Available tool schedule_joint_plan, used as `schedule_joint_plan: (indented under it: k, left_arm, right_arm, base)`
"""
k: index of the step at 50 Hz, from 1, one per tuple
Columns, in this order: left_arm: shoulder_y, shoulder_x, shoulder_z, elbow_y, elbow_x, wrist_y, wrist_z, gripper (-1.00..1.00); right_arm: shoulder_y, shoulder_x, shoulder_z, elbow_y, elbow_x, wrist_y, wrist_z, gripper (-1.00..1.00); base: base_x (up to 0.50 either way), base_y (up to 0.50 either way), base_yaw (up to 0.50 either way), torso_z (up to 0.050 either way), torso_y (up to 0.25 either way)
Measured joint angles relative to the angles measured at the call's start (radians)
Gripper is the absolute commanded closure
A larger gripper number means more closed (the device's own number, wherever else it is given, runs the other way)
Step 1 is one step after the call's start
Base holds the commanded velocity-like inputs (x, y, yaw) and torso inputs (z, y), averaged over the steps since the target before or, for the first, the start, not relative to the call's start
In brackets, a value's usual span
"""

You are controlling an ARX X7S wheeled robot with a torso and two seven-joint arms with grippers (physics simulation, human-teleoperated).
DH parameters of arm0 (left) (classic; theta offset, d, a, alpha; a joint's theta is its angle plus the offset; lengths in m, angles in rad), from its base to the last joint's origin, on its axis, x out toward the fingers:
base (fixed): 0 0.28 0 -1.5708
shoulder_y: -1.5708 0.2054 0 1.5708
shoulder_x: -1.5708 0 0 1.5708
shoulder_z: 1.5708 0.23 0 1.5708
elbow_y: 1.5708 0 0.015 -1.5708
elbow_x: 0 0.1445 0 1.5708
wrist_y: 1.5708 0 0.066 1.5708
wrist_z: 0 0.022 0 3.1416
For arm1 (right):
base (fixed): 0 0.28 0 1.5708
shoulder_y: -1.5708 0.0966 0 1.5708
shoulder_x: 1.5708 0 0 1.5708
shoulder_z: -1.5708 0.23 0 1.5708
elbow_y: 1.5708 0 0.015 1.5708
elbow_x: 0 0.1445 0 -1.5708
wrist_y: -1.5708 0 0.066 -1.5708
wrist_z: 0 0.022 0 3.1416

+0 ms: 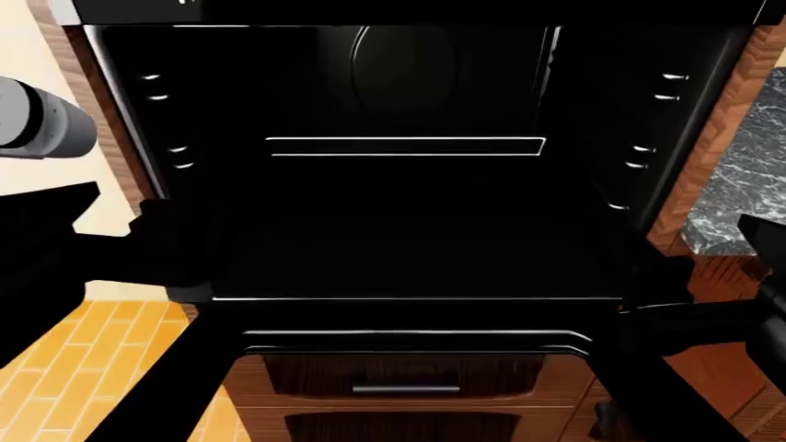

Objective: Fully slide the oven rack out.

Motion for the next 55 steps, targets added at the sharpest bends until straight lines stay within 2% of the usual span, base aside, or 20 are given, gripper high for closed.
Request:
schedule_joint_plan:
  k: [20, 30, 36, 46, 55]
  left_arm:
    - [0.004, -0.007, 0.005, 0.003, 0.008, 0.011, 0.013, -1.0]
    - [-0.014, -0.01, 0.024, -0.005, 0.005, 0.002, 0.016, -1.0]
    - [-0.036, -0.018, 0.037, -0.013, -0.006, -0.004, 0.012, -1.0]
    - [-0.094, -0.036, 0.065, -0.033, -0.037, -0.015, -0.005, -1.0]
    - [-0.148, -0.043, 0.094, -0.054, -0.074, -0.016, -0.023, -1.0]
  right_arm:
    - [0.004, 0.006, -0.016, -0.001, -0.002, -0.011, 0.002, -1.0]
    - [0.086, -0.007, -0.1, 0.008, 0.016, -0.017, 0.032, -1.0]
    - [0.19, -0.007, -0.173, 0.035, 0.059, -0.01, 0.061, -1.0]
    - [0.477, -0.023, -0.353, 0.147, 0.182, 0.035, 0.137, -1.0]
    - [0.667, -0.03, -0.474, 0.226, 0.25, 0.058, 0.171, -1.0]
  base:
    - [0.14, -0.02, 0.0, 0.0, 0.0]
    - [0.0, 0.0, 0.0, 0.0, 0.0]
    - [0.0, 0.0, 0.0, 0.0, 0.0]
    - [0.0, 0.0, 0.0, 0.0, 0.0]
    - [0.0, 0.0, 0.0, 0.0, -0.158]
